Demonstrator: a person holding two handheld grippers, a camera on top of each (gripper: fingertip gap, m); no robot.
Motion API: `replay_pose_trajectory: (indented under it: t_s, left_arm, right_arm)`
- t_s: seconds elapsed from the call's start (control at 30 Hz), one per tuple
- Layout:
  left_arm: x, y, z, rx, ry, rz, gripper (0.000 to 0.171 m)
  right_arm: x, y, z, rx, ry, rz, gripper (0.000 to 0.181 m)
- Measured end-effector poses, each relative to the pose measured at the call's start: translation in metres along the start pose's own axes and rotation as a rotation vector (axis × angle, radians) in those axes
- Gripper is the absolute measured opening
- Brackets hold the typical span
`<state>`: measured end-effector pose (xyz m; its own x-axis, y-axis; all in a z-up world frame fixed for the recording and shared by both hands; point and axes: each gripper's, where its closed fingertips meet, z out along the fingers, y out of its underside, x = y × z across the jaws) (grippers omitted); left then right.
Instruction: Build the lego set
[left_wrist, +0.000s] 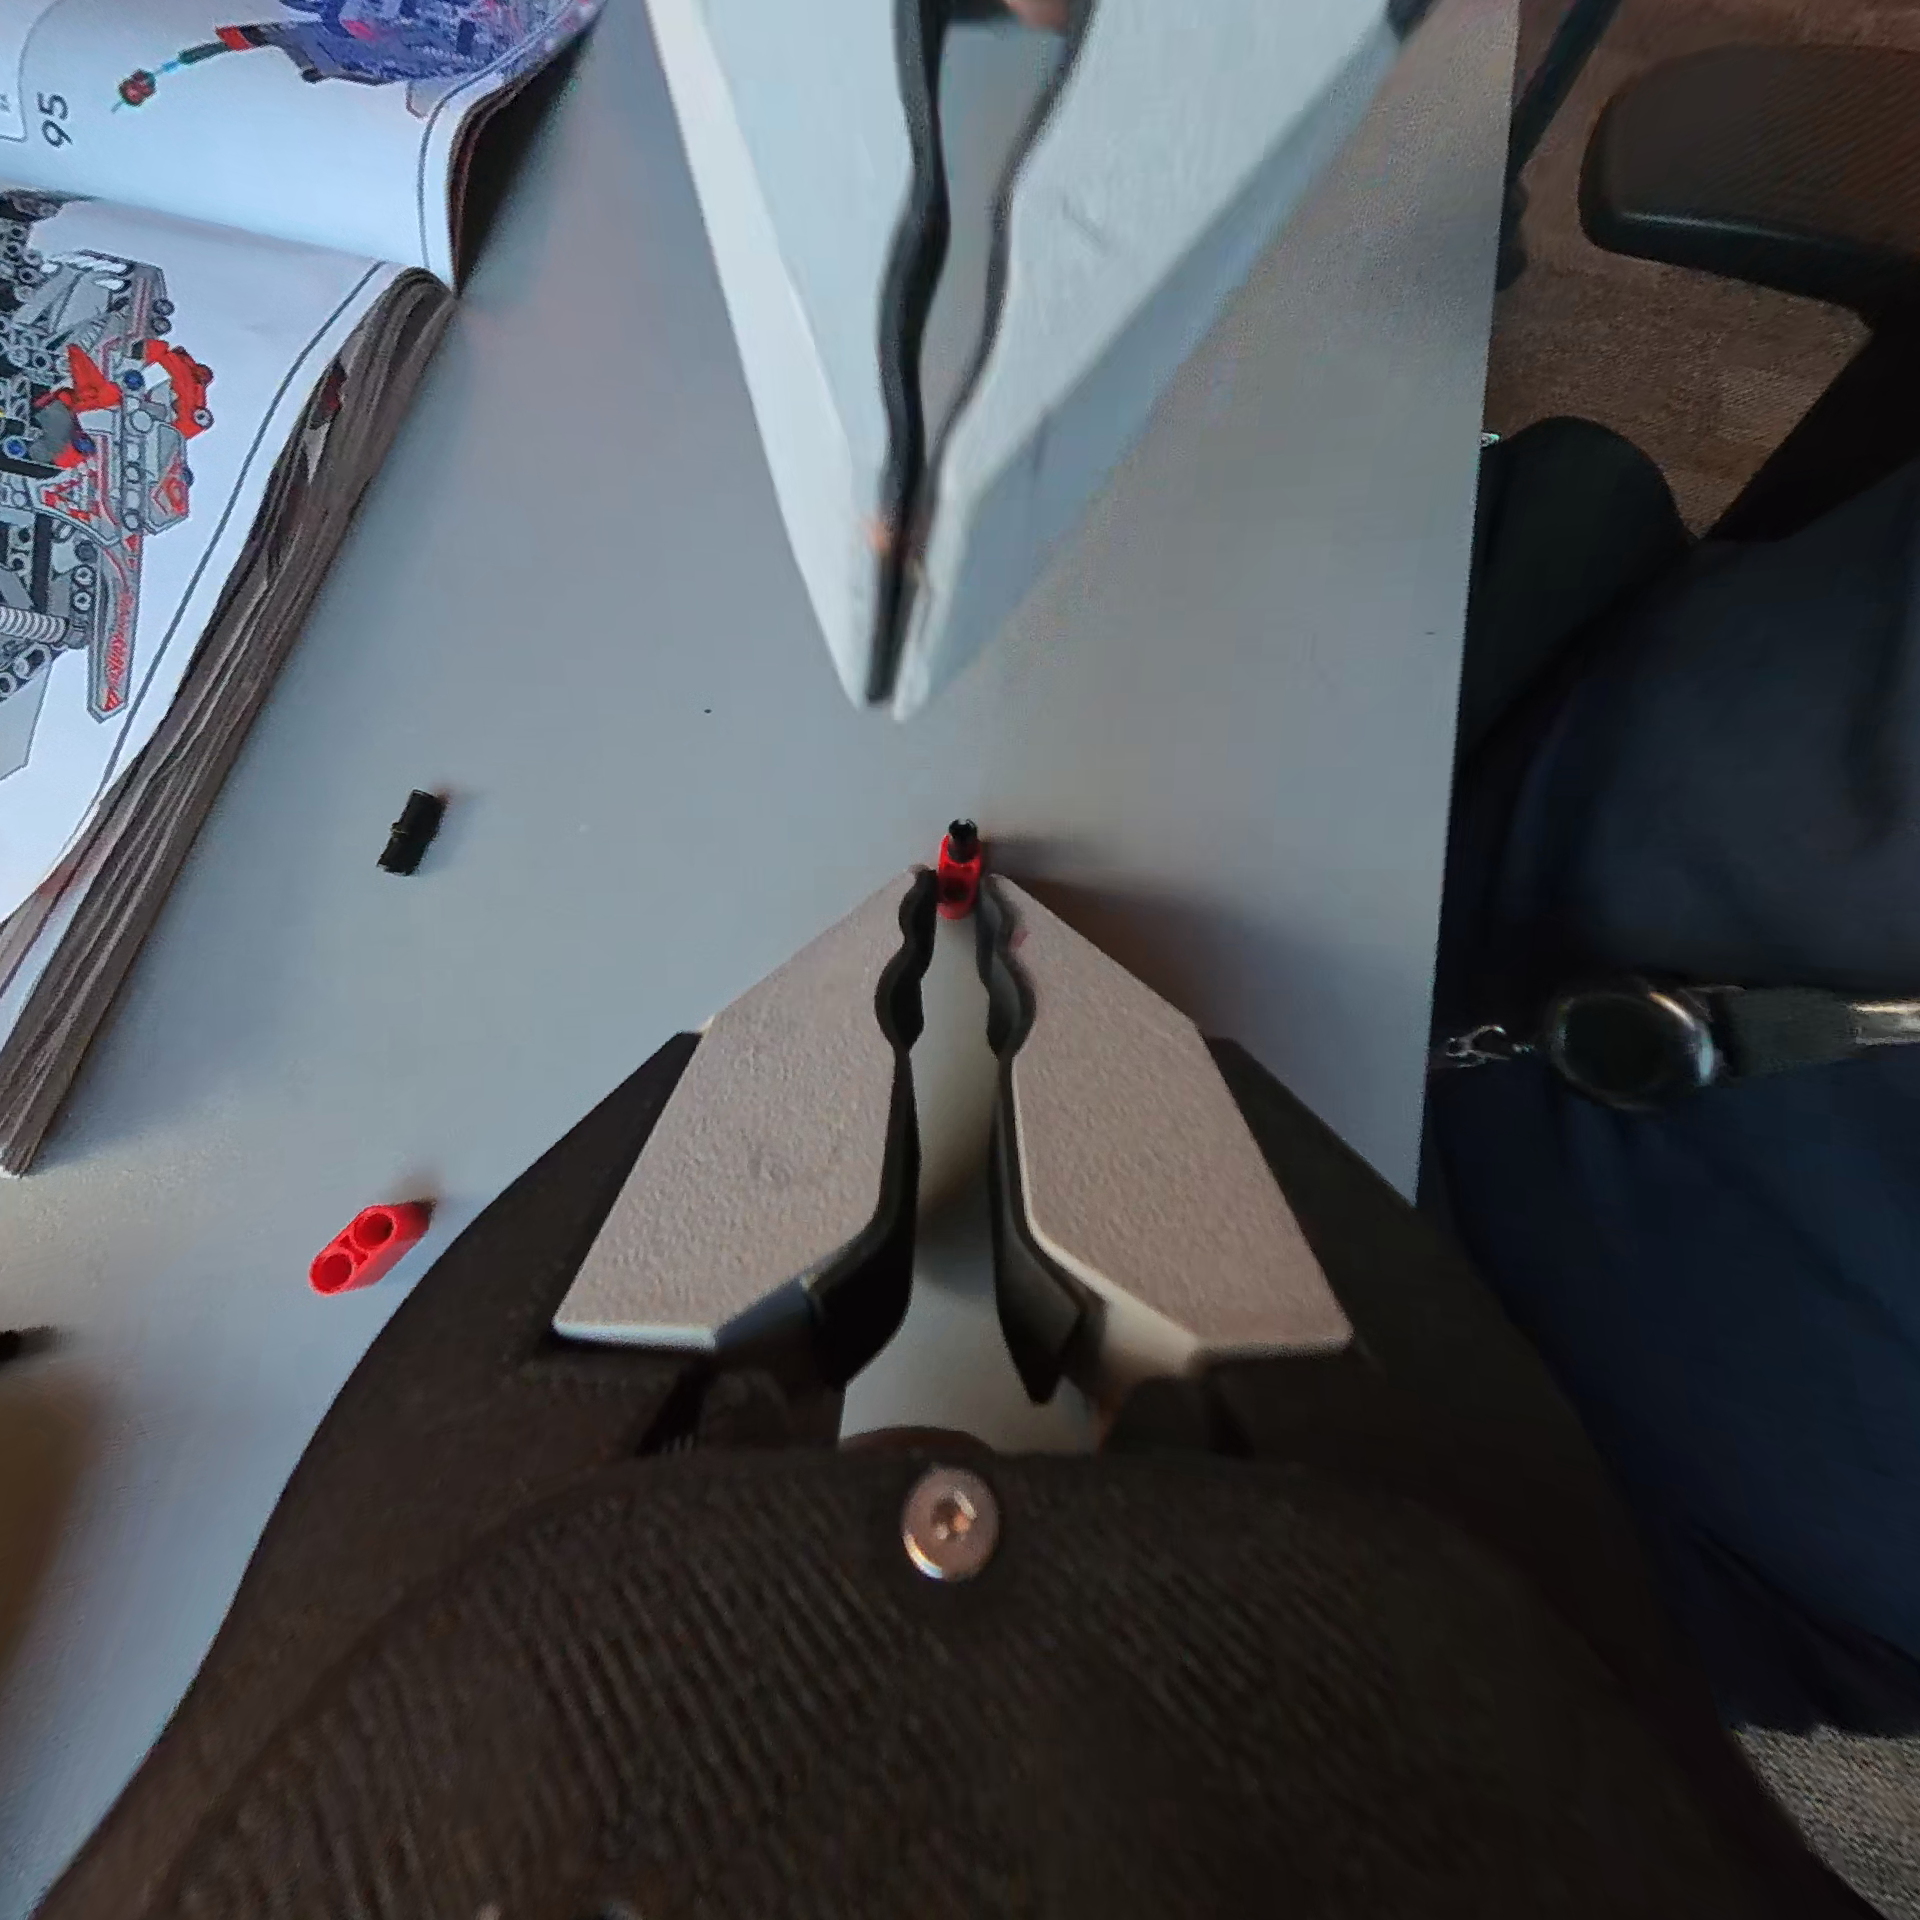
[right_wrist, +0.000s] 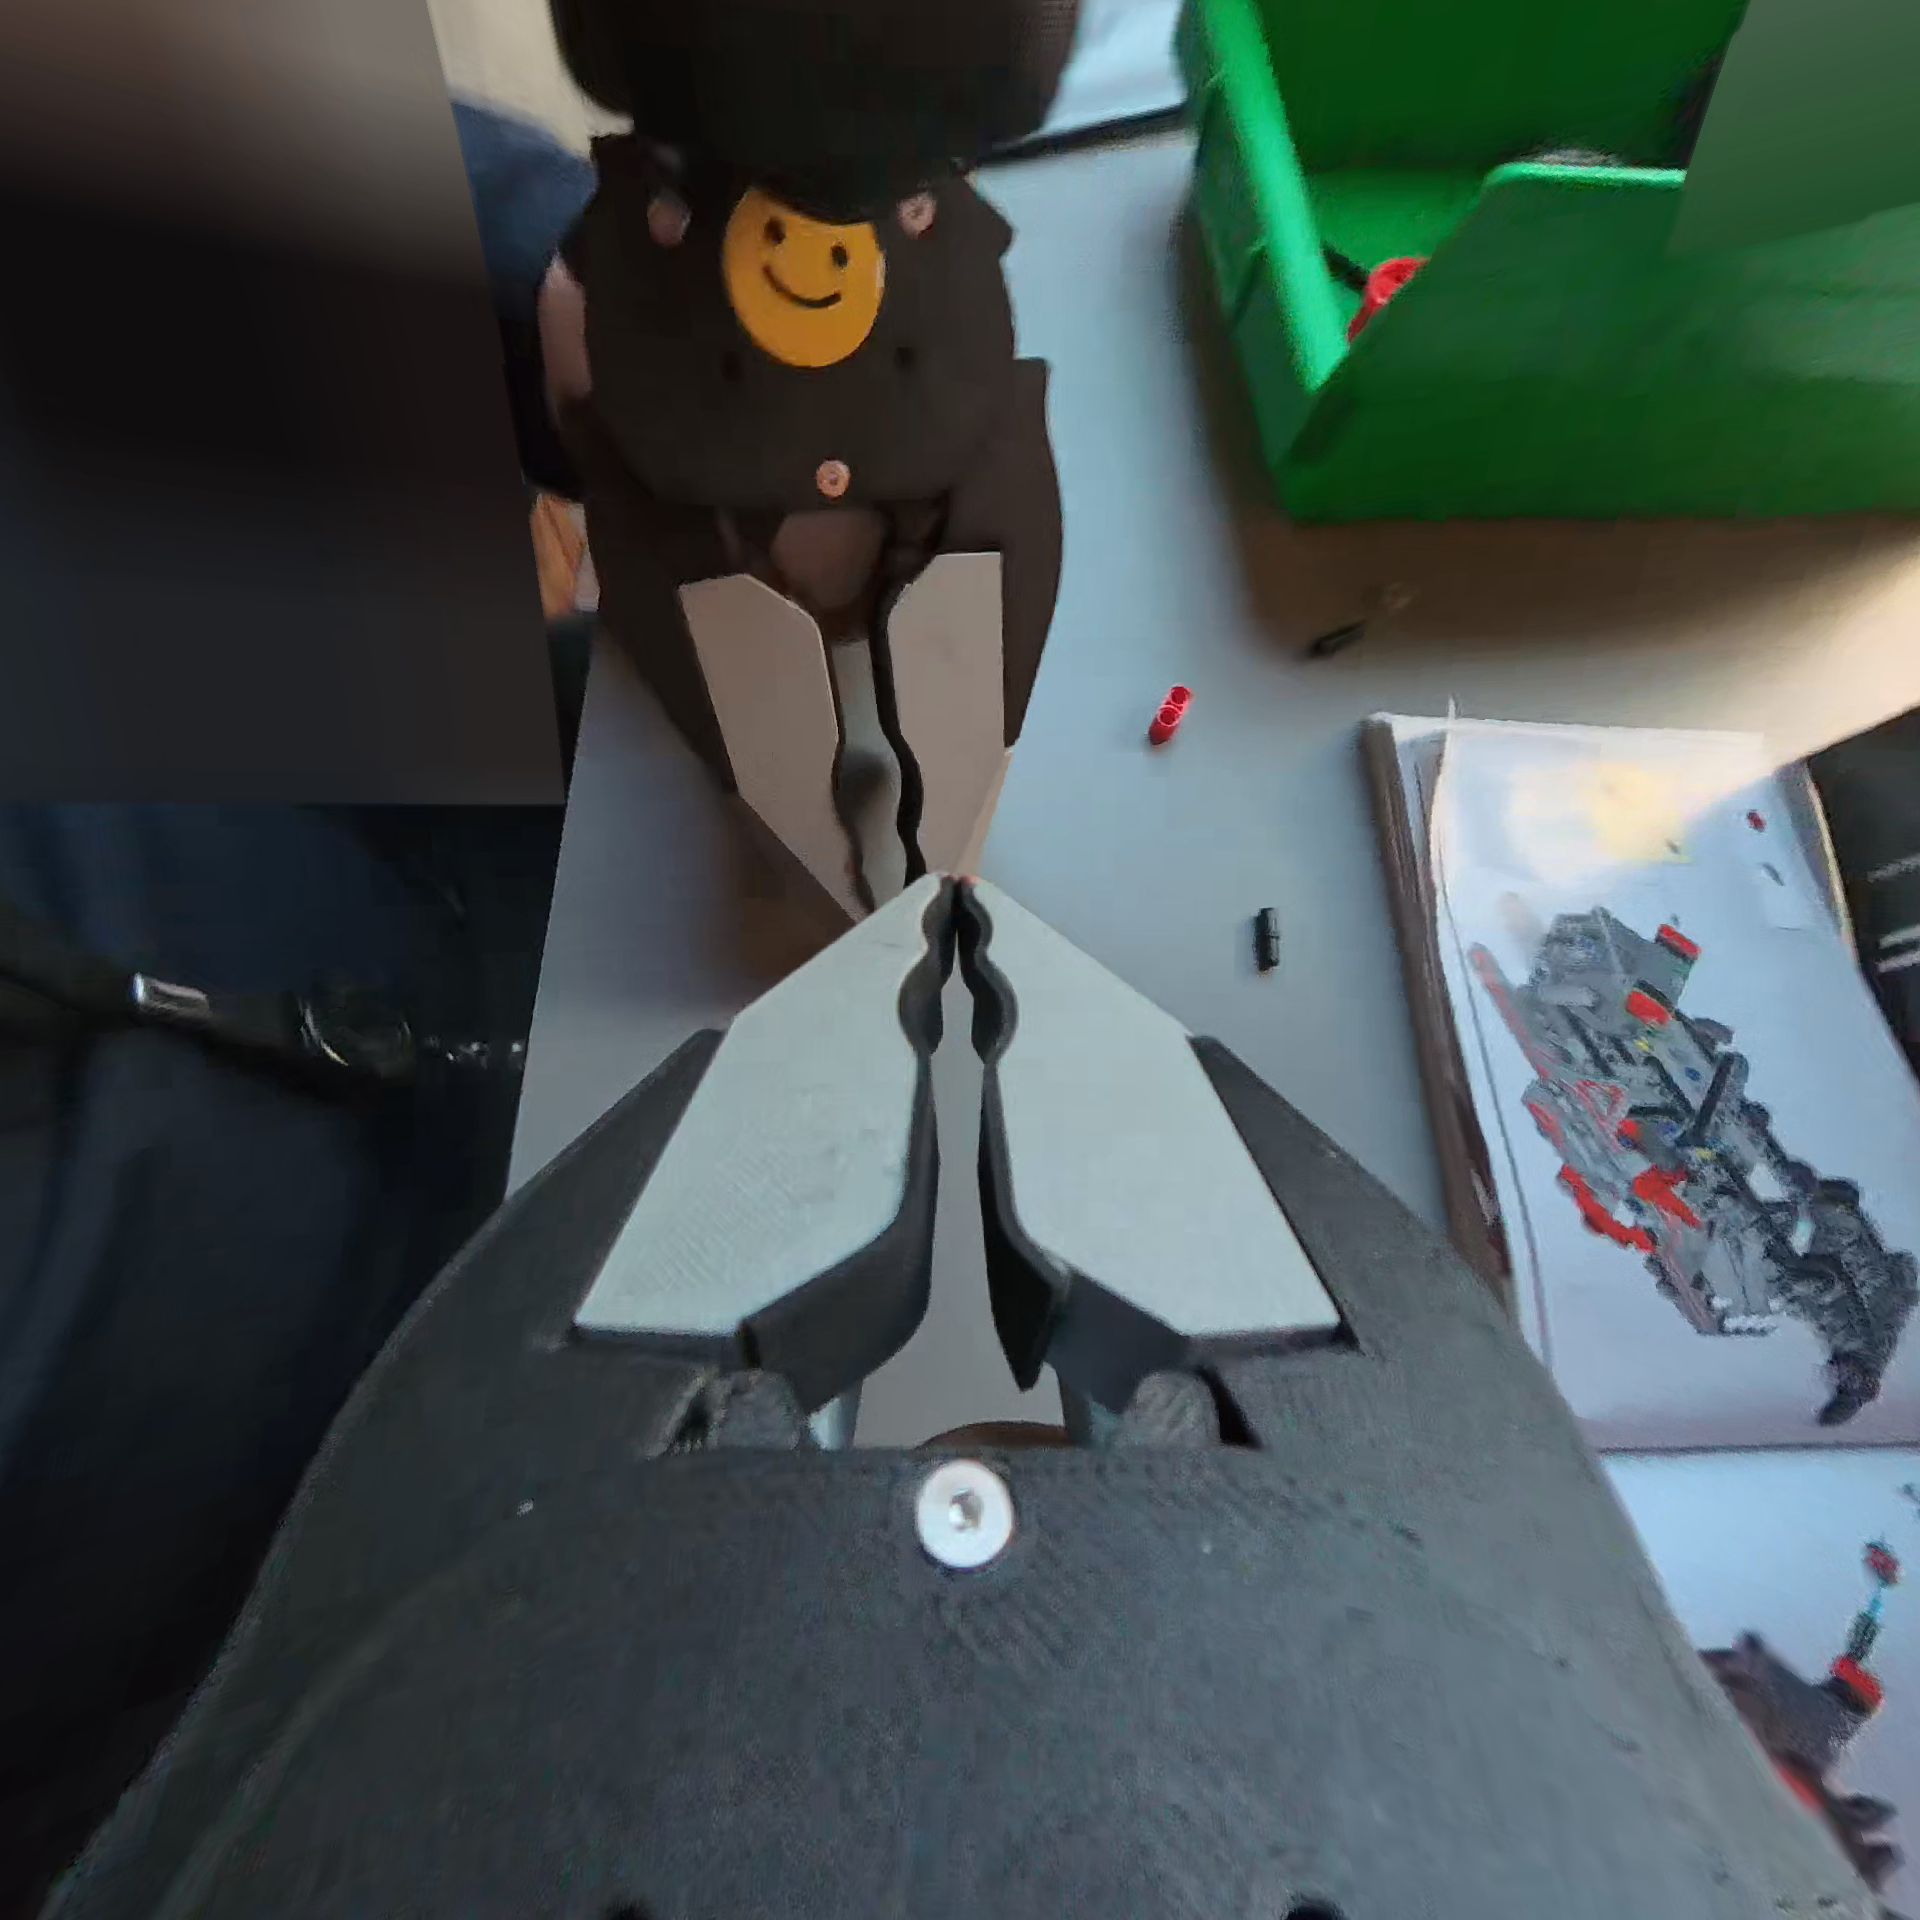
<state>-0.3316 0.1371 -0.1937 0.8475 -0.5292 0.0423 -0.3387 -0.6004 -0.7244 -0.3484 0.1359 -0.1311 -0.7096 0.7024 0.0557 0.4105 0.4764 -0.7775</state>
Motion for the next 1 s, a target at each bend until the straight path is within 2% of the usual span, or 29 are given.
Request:
replay_pose_trajectory:
  t_s: [0.1,0.17,0.27,0.37,0.5,0.57,0.77,0.93,1.0]
  left_arm:
    - [-0.003,0.000,-0.001,0.002,0.001,-0.027,0.005]
    - [-0.005,-0.001,-0.001,0.005,-0.004,-0.053,0.005]
    - [-0.010,-0.003,0.001,0.006,-0.027,-0.077,0.005]
    - [-0.012,-0.005,0.004,0.005,-0.051,-0.078,0.005]
    - [-0.013,-0.015,0.014,0.012,-0.043,-0.100,0.018]
    - [-0.016,-0.022,0.020,0.017,-0.046,-0.115,0.028]
    - [-0.014,-0.025,0.016,0.046,-0.047,-0.150,0.058]
    - [-0.014,-0.019,-0.003,0.107,-0.049,-0.199,0.060]
    - [-0.022,-0.008,-0.015,0.097,-0.100,-0.218,0.060]
  right_arm:
    - [-0.003,0.014,0.002,0.025,-0.011,0.097,0.000]
    - [0.001,0.027,0.002,0.011,0.062,0.115,0.017]
    - [0.000,0.032,-0.005,0.094,0.100,0.177,0.017]
    - [0.009,0.042,-0.012,0.149,0.165,0.258,0.027]
    - [0.023,0.055,-0.019,0.142,0.259,0.275,0.039]
    - [0.030,0.058,-0.024,0.145,0.301,0.267,0.039]
    - [0.030,0.062,-0.022,0.125,0.250,0.280,0.034]
    - [0.035,0.059,-0.014,0.108,0.216,0.262,0.034]
    - [0.039,0.050,-0.008,0.108,0.199,0.244,0.028]
